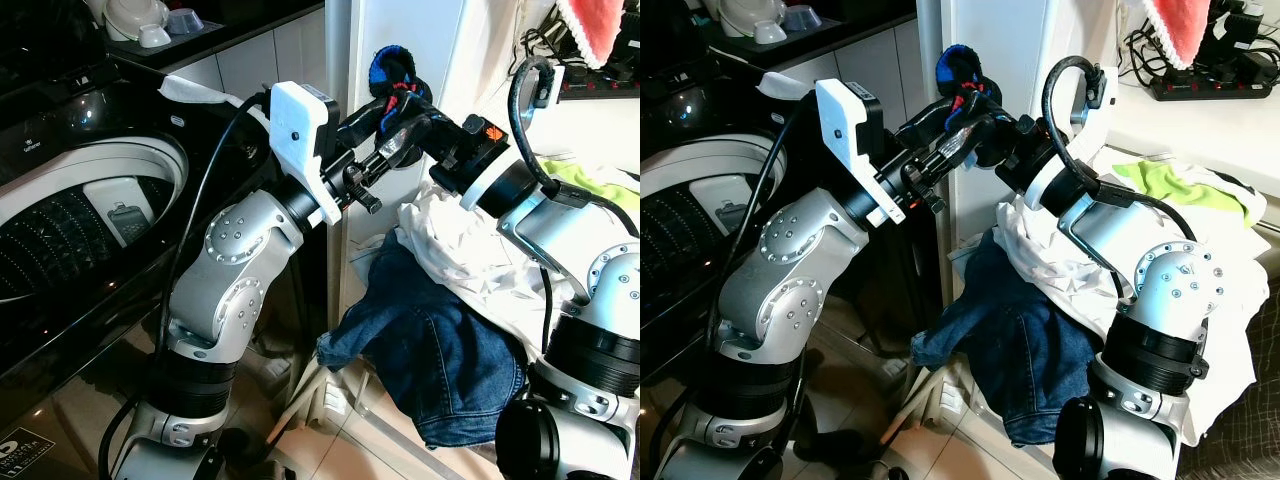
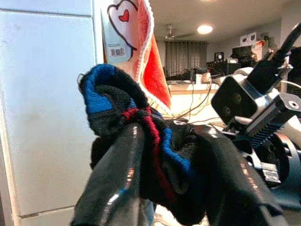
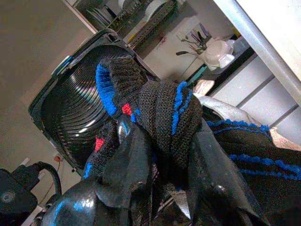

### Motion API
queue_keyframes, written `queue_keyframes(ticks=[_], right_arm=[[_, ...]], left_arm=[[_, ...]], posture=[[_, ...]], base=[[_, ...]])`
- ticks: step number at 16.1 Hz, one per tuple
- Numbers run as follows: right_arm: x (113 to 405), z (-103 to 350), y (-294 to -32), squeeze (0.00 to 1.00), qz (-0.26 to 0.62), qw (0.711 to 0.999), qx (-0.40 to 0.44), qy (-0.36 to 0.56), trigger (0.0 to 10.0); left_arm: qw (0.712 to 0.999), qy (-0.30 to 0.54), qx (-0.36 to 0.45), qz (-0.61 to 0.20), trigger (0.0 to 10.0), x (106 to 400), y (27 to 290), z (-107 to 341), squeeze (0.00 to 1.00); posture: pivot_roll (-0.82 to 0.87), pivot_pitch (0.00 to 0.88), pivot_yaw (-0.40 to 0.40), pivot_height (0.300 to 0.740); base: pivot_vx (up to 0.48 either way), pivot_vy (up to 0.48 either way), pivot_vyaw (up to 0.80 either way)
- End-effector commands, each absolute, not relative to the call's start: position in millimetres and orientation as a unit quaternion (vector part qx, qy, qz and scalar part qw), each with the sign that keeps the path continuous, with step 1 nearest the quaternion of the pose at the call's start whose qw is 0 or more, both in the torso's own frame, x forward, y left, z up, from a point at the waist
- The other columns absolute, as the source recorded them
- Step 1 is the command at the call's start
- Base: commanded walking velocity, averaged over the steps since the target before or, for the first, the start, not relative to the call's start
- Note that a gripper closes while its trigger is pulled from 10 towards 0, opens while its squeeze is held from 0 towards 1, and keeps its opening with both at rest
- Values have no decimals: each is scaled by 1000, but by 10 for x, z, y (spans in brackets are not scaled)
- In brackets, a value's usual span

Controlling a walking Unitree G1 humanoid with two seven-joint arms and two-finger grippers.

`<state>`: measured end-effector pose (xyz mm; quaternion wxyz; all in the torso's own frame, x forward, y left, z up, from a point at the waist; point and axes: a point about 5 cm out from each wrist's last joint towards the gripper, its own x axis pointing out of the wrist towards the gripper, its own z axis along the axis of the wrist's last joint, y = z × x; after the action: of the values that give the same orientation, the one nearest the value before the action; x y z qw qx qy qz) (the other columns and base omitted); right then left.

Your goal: Clothes washing

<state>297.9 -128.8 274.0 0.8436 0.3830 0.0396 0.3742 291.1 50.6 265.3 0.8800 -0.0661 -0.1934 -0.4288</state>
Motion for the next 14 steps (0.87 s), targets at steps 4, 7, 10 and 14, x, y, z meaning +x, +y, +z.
queue_keyframes(ticks=[4,7,10,14], right_arm=[[2861,2834,-1115,0,436,823,362,41,0],[2853,2839,-1113,0,433,825,362,36,0],[2840,2830,-1113,0,429,827,361,36,0],[2830,2825,-1125,0,423,836,349,34,941]], left_arm=[[912,-160,-58,-372,0,3057,644,2548,0],[916,-157,-57,-365,0,3089,675,2529,0],[917,-154,-56,-365,0,3096,677,2517,0],[919,-161,-67,-353,0,3105,715,2536,0]], posture=[[5,0,45,740],[-7,0,61,740],[-19,0,74,740],[-20,0,72,740]], base=[[0,0,0],[0,0,0],[0,0,0],[0,0,0]])
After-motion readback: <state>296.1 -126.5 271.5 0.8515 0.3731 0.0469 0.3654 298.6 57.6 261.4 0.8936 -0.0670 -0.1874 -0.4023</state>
